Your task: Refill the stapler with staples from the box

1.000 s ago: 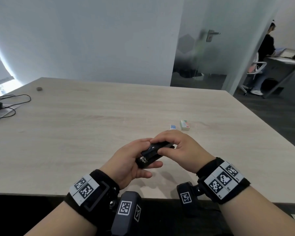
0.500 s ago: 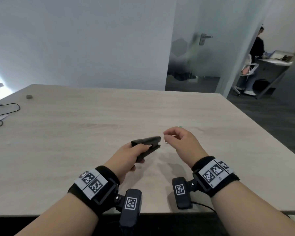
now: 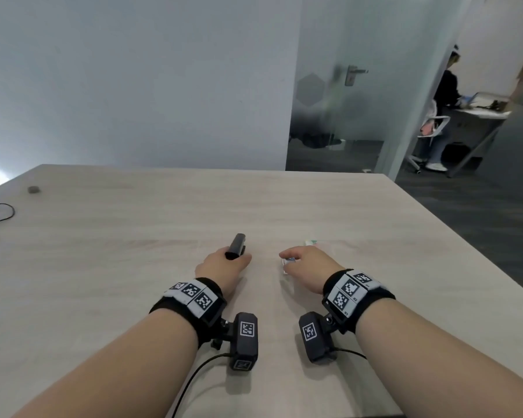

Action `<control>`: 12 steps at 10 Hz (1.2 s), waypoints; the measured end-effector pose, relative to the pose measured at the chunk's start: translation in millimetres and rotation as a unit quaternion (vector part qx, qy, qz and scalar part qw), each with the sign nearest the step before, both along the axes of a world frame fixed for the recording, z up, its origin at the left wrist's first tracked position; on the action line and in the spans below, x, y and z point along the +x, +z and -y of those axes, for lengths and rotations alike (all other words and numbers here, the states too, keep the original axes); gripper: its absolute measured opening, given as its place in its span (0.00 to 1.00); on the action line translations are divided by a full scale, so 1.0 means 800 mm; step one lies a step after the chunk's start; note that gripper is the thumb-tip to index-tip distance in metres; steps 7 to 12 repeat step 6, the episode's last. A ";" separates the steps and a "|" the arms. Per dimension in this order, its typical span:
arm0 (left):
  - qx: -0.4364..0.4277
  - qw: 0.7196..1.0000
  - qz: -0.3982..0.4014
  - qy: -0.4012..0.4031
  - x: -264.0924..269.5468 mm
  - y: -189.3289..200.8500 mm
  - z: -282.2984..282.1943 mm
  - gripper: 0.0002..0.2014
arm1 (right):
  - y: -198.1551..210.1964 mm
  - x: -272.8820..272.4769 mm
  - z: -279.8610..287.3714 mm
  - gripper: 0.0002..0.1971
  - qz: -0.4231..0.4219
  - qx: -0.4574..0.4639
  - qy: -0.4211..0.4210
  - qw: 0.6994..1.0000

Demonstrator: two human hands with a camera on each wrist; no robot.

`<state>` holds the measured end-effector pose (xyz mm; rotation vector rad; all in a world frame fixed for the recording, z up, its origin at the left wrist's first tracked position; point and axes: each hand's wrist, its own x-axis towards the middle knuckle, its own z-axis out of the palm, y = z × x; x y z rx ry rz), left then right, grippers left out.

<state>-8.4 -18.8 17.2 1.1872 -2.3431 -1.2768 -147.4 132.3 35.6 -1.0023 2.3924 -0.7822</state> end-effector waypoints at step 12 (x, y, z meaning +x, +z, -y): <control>-0.053 0.996 0.059 0.042 -0.026 -0.010 0.024 0.45 | 0.004 -0.027 0.042 0.28 -0.013 0.020 -0.009 1.000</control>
